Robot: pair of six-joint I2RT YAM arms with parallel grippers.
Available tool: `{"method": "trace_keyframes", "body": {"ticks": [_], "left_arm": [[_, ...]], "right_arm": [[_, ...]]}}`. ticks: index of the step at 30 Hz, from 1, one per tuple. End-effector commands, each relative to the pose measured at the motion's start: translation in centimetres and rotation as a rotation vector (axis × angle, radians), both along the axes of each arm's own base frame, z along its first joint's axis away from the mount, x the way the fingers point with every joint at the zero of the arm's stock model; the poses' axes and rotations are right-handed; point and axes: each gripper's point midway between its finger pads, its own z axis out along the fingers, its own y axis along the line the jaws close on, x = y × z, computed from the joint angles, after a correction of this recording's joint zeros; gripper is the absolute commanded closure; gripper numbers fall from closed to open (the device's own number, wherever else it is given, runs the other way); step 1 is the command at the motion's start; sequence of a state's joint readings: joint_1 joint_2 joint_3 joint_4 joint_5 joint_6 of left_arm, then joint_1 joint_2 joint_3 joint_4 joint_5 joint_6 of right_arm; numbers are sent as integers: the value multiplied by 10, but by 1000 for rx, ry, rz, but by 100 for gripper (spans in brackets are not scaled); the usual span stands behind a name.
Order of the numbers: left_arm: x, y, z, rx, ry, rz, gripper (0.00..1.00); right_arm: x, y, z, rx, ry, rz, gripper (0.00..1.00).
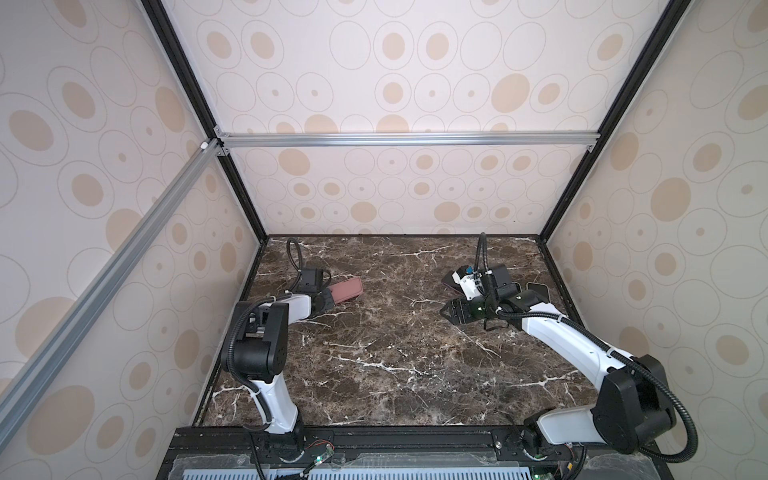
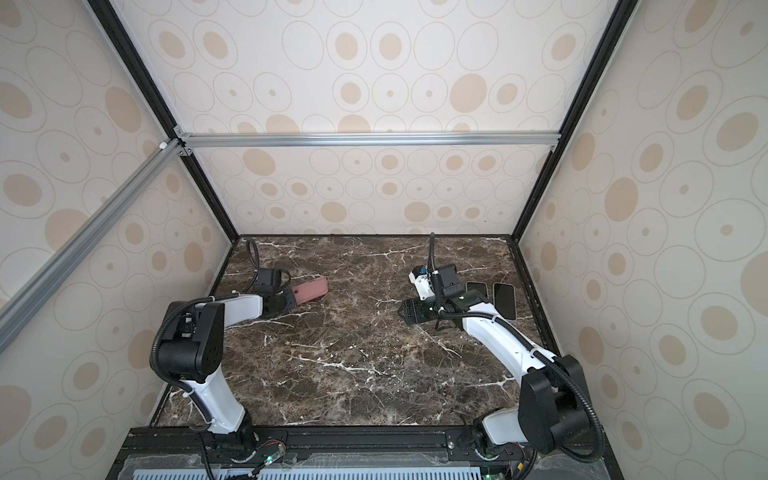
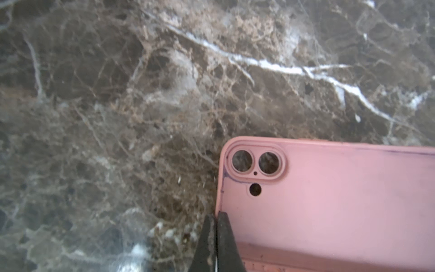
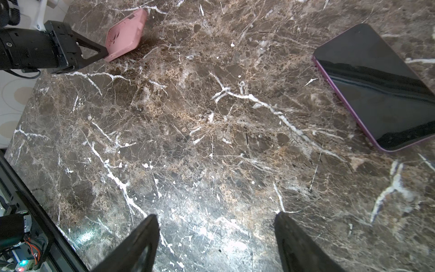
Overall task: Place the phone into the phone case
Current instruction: 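Slide the pink case with the left gripper toward the table center nearer the robot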
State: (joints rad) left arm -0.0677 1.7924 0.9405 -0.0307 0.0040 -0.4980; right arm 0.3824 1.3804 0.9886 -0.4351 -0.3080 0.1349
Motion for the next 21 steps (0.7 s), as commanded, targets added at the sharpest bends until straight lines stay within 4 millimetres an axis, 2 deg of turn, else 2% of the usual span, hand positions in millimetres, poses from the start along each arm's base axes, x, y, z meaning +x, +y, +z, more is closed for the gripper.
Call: {"method": "trace_keyframes", "body": {"ticks": [1, 8, 12, 21], "left_arm": [[-19, -3, 4, 12, 39, -36, 100], [-33, -22, 21, 31, 41, -105, 100], [-42, -40, 28, 29, 46, -154, 100], [-90, -78, 29, 132, 96, -257, 100]], "right_arm": [[-9, -4, -2, -26, 2, 10, 20], [-16, -10, -10, -55, 19, 0, 20], [-20, -13, -12, -56, 22, -6, 20], [-27, -18, -20, -88, 13, 13, 19]]}}
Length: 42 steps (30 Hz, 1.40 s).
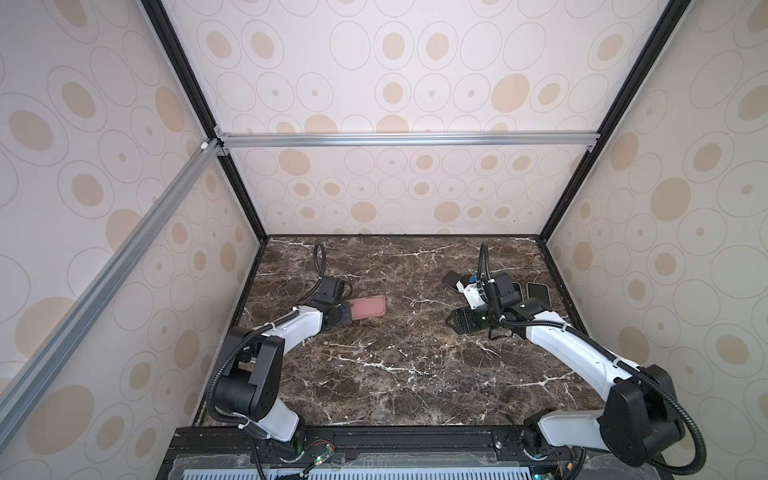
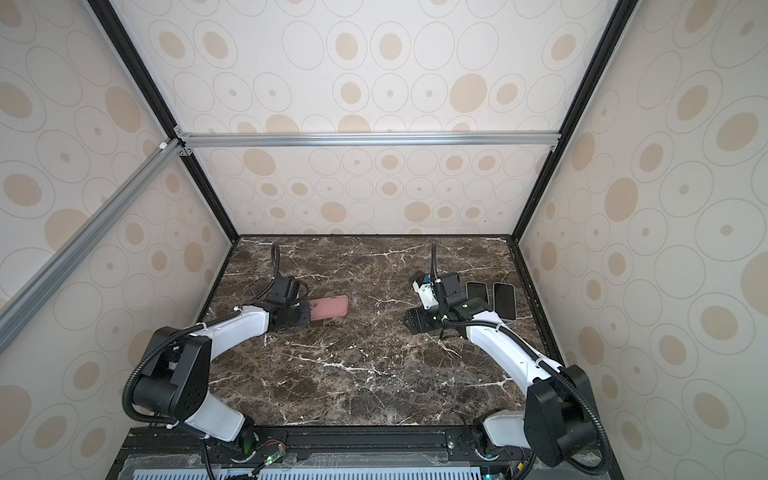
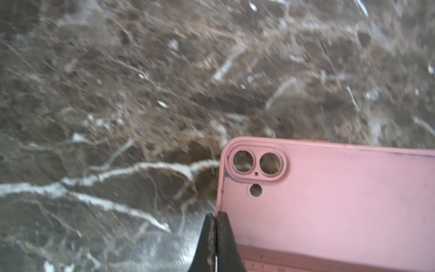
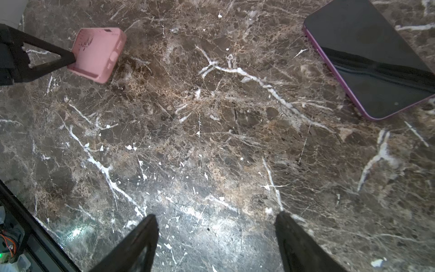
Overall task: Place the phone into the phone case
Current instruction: 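Slide the pink case with the left gripper toward the table center nearer the robot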
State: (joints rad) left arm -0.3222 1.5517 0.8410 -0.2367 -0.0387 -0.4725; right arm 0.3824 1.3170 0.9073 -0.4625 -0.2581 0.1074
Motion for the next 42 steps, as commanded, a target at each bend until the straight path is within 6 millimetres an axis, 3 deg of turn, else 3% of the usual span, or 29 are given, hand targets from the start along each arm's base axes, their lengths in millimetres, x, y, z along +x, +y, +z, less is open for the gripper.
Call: {"method": "trace_keyframes", "body": {"ticks": [1, 8, 17, 26, 30, 42], "left_arm": [[-25, 1, 1, 91, 35, -9, 100], [-58, -20, 0, 64, 35, -25, 100], [-83, -54, -10, 71, 40, -43, 100], [-95, -94, -25, -81, 45, -81, 100], [-98, -103, -27, -113, 44, -88, 100], [-106, -125, -30, -194, 42, -136, 78]], "right_arm": [[-8, -2, -5, -25, 6, 20, 19], [-11, -7, -8, -46, 12, 9, 19], [-14, -9, -15, -59, 37, 4, 19], [-18, -12, -20, -72, 59, 2, 19], [-18, -12, -20, -73, 61, 2, 19], [-13, -10, -20, -78, 67, 2, 19]]}}
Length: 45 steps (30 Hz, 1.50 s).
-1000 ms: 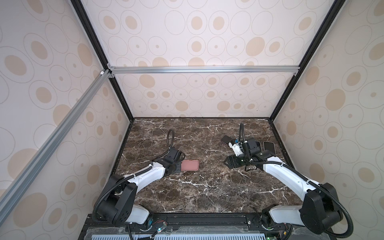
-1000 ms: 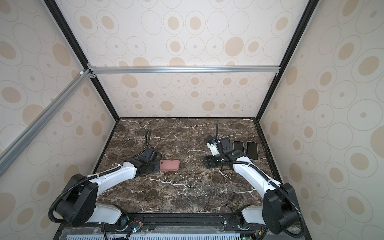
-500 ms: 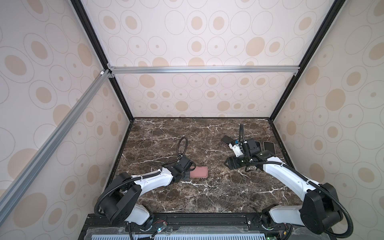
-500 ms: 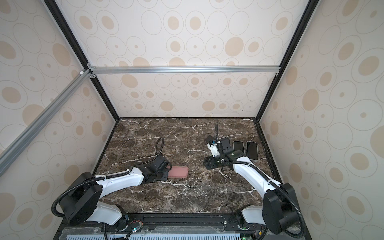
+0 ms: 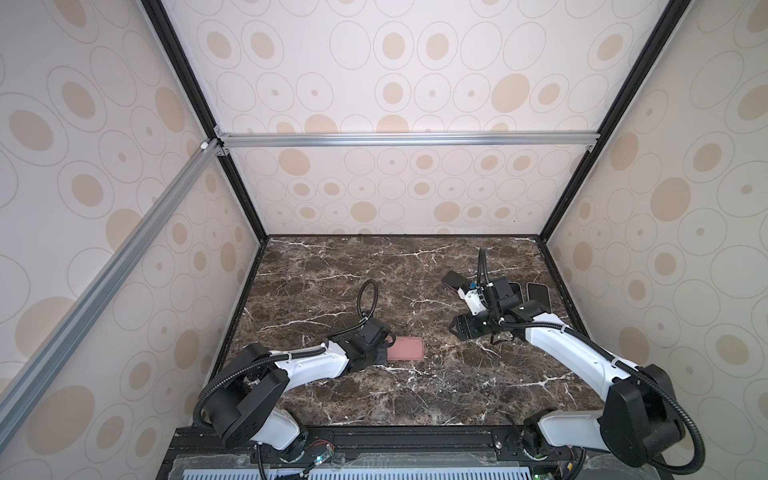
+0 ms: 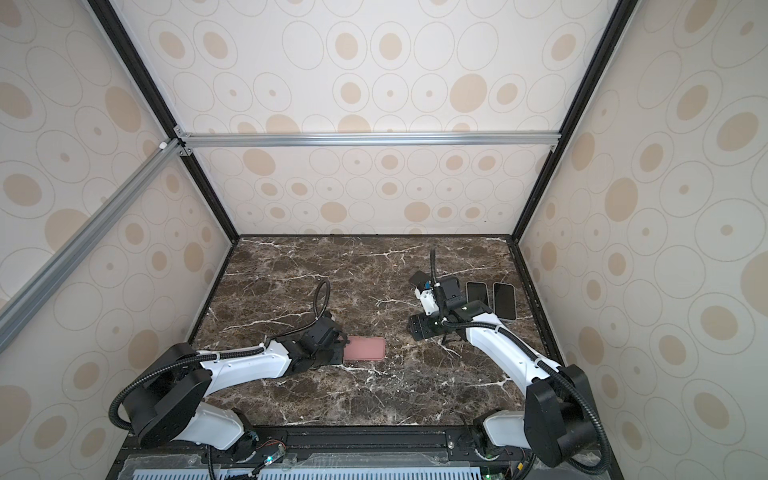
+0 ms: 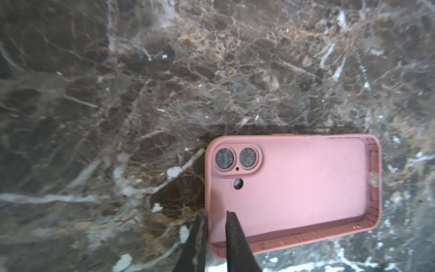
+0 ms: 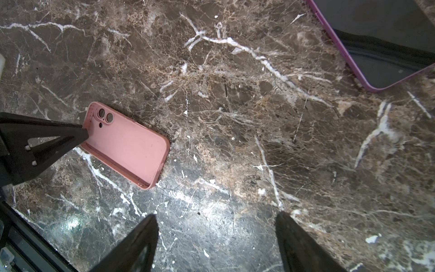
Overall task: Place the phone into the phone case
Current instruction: 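Slide the pink case with the left gripper toward the table center nearer the robot, then release the pink case and raise the left gripper while the right grasps the purple-edged phone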
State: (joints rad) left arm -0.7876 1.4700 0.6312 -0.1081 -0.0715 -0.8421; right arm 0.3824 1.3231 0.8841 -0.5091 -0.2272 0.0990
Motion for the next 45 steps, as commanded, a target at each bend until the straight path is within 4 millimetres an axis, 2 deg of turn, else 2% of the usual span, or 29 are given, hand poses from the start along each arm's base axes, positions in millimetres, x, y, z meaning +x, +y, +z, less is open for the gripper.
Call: {"method": "trace_keyframes", "body": {"ticks": [1, 6, 7, 8, 9, 13, 16, 24, 25, 28, 34, 40, 45], "left_arm": [[-3, -11, 0, -46, 1, -9, 76], [-2, -20, 12, -103, -24, -35, 65], [-1, -19, 16, -103, -29, -37, 61], [0, -19, 20, -101, -40, -39, 57], [0, -17, 23, -95, -49, -38, 53], [7, -1, 36, -37, -105, -1, 37], [9, 10, 45, 4, -135, 10, 29], [12, 42, 76, 91, -261, 44, 15], [11, 46, 79, 94, -277, 44, 13], [7, 53, 89, 84, -323, 43, 5], [1, 61, 101, 58, -384, 31, 0], [-2, 68, 113, 28, -440, 39, 0], [-5, 73, 112, 24, -448, 52, 0]], "right_arm": [[-1, 0, -2, -24, 10, 13, 19], [12, -5, 3, -79, -24, 11, 15], [16, -6, 4, -96, -34, 14, 13], [20, -7, 6, -109, -42, 19, 7], [22, -6, 8, -115, -47, 34, 1], [42, -11, 16, -198, -110, 70, 0], [59, -15, 18, -261, -144, 125, 0], [109, -36, -8, -374, -82, 227, 0], [117, -46, -11, -381, -64, 217, 0], [134, -59, -25, -405, -33, 225, 0], [163, -74, -45, -363, 11, 200, 0], [175, -75, -67, -355, 62, 242, 0], [183, -75, -76, -362, 75, 253, 0]]}}
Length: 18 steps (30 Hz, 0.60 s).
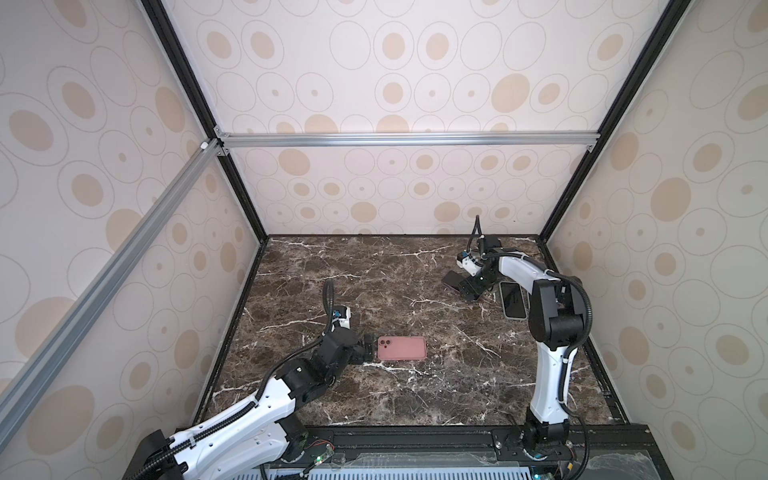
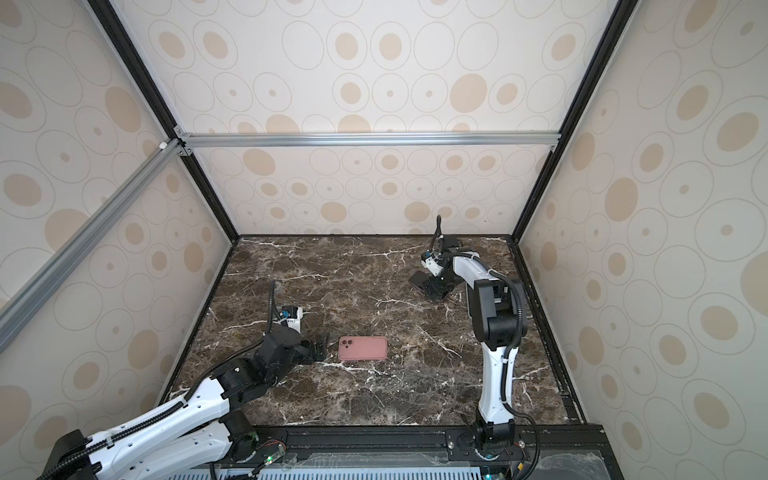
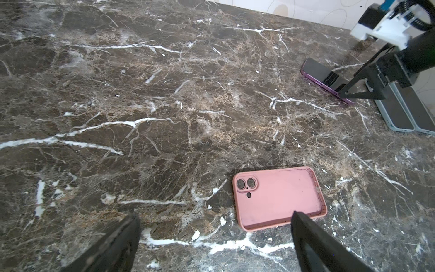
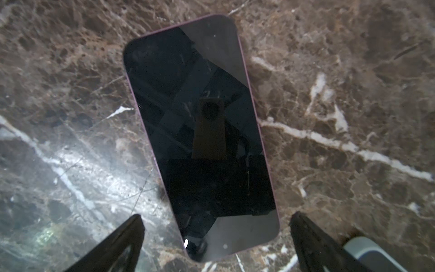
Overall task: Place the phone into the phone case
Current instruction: 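Release the pink case and raise the left gripper while the right grasps the purple-edged phone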
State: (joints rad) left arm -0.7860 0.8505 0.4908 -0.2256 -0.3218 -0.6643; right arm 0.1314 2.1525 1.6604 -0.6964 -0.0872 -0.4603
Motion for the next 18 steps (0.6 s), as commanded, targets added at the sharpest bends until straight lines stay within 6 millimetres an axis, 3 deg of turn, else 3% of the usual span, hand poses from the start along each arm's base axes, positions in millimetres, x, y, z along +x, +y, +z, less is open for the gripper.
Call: {"method": "trace_keyframes", "body": {"ticks": [1, 6, 18], "left_arm": [[0, 9, -1, 25, -14, 25, 0], [-2, 11, -2, 22, -14, 26, 0], [-4, 17, 0, 43, -18, 33, 0]], "right_arm": [[-1, 4, -2, 5, 30, 40, 0], [5, 2, -11, -9, 59, 38, 0], [-8, 5, -28, -3, 181, 49, 8]]}}
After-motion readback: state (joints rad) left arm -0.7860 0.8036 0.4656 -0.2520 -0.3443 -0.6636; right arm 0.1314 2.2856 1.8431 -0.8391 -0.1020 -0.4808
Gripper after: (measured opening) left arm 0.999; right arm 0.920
